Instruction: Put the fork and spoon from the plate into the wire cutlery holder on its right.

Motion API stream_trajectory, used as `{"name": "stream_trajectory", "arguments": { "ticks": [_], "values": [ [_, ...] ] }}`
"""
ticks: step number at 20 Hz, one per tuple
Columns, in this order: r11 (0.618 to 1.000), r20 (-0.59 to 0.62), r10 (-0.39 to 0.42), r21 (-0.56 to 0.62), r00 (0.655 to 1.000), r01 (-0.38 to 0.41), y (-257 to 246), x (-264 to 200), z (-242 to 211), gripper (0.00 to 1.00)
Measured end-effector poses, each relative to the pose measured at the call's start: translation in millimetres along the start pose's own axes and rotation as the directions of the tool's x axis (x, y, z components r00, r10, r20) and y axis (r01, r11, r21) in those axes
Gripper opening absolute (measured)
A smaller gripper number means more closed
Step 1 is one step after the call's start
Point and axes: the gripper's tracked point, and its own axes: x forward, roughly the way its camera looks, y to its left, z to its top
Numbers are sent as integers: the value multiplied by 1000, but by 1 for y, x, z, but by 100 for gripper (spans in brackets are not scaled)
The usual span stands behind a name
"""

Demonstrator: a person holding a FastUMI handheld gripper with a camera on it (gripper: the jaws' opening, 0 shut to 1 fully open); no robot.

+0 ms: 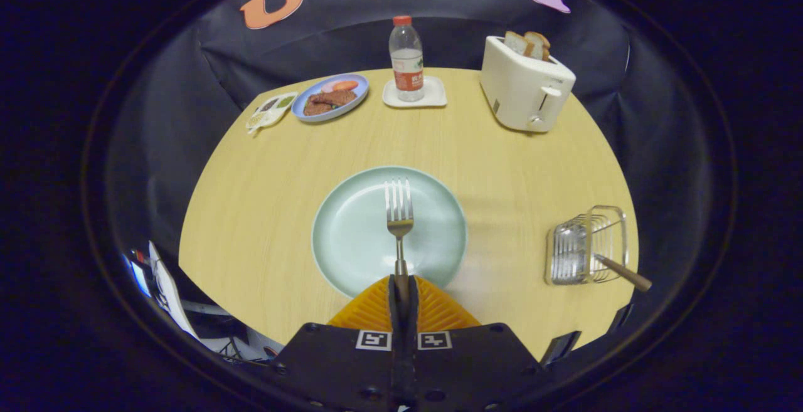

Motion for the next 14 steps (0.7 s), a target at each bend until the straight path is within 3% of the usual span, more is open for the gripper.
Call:
{"name": "stream_trajectory", "arguments": {
  "ticks": [2,7,11,14],
  "values": [
    [1000,-4,11,-17,1000,-12,-33,-32,7,0],
    [998,-15,-62,19,998,62,-140,-83,20,0],
    [991,-70,-109,68,992,113,-206,-91,18,0],
    [993,-129,-73,87,989,84,-217,-83,1,1]
  ]
}}
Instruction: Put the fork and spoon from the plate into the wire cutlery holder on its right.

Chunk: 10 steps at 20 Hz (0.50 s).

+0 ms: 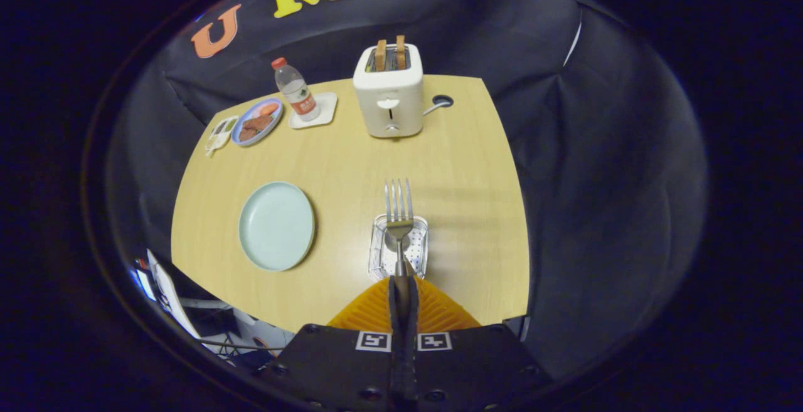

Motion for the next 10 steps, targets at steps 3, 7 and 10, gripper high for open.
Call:
{"name": "stream_trajectory", "arguments": {
  "ticks": [3,7,10],
  "values": [
    [1000,-44,21,12,999,-20,-2,12,-7,0],
    [999,-86,39,20,996,-37,-3,24,-14,1],
    [998,-107,45,40,993,-41,-4,27,-19,4]
  ]
}}
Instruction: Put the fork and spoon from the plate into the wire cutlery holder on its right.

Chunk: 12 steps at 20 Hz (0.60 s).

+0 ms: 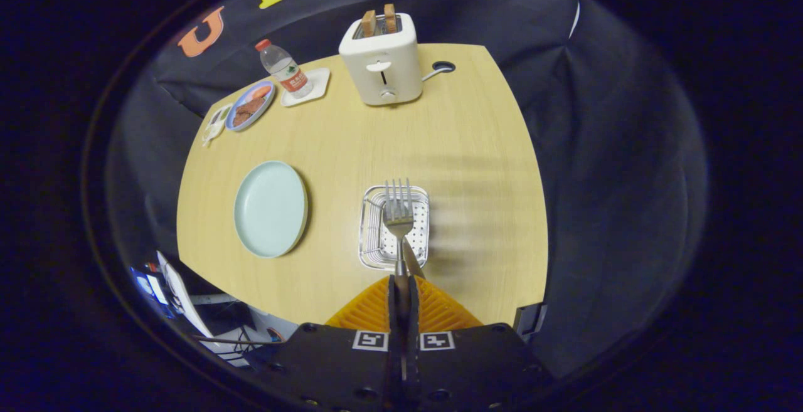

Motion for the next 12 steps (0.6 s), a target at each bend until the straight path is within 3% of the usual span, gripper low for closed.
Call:
{"name": "stream_trajectory", "arguments": {
  "ticks": [9,12],
  "values": [
    [998,-34,26,59,999,-24,2,11,-8,7],
    [996,-7,36,81,999,-36,6,14,-4,16]
  ]
}}
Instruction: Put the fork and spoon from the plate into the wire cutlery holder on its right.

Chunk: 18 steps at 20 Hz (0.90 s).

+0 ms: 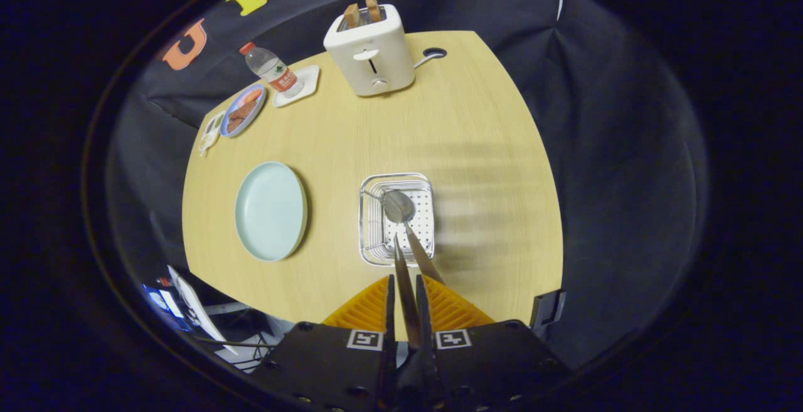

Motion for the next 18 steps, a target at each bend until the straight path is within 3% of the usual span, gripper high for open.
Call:
{"name": "stream_trajectory", "arguments": {
  "ticks": [1,2,6,8,10,12,15,18],
  "values": [
    [1000,18,3,1,1000,-3,1,-1,3,25],
    [1000,41,5,-1,999,-5,3,-1,6,26],
    [999,174,5,-32,985,0,10,-16,27,64],
    [999,275,5,-43,961,7,16,-32,42,83],
    [999,392,28,-39,920,-13,28,-55,57,94],
    [998,512,65,-35,857,-55,42,-82,70,97],
    [991,693,111,-23,713,-132,56,-133,86,97],
    [995,832,94,-63,547,-75,52,-185,88,97]
  ]
}}
